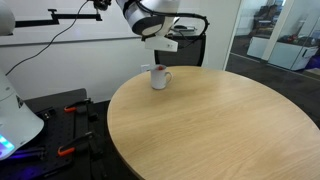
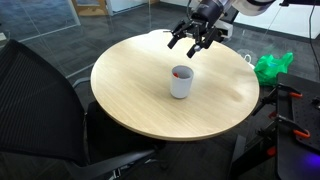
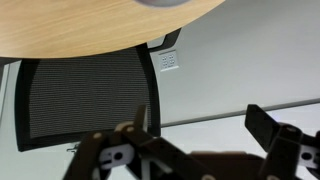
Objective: Put the marker in the mug
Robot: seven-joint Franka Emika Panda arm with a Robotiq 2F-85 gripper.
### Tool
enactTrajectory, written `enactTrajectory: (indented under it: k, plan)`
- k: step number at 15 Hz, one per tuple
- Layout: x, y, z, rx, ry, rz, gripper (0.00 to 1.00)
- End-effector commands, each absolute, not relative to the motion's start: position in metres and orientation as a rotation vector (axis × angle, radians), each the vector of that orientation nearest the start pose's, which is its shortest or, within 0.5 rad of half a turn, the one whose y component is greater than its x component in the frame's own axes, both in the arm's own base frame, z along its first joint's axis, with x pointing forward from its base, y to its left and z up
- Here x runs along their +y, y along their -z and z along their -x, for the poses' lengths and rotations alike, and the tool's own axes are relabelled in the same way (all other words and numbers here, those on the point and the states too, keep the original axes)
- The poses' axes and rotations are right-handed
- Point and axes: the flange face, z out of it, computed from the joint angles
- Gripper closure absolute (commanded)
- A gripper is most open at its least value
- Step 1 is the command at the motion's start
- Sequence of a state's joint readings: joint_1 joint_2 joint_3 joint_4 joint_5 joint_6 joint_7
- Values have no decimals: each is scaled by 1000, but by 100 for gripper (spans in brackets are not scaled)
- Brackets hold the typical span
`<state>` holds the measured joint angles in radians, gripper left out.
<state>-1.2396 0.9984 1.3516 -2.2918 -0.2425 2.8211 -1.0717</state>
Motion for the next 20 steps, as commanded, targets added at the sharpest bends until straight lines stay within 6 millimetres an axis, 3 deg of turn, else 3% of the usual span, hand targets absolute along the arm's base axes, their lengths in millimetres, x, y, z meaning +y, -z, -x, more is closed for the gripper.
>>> enactTrajectory:
  k: [1,13,20]
  plan:
    - [73,-312,-551,-1338,904,2115,0]
    - [92,-359,-545,-1374,910,2235,0]
    - [96,-357,-550,-1405,919,2195,0]
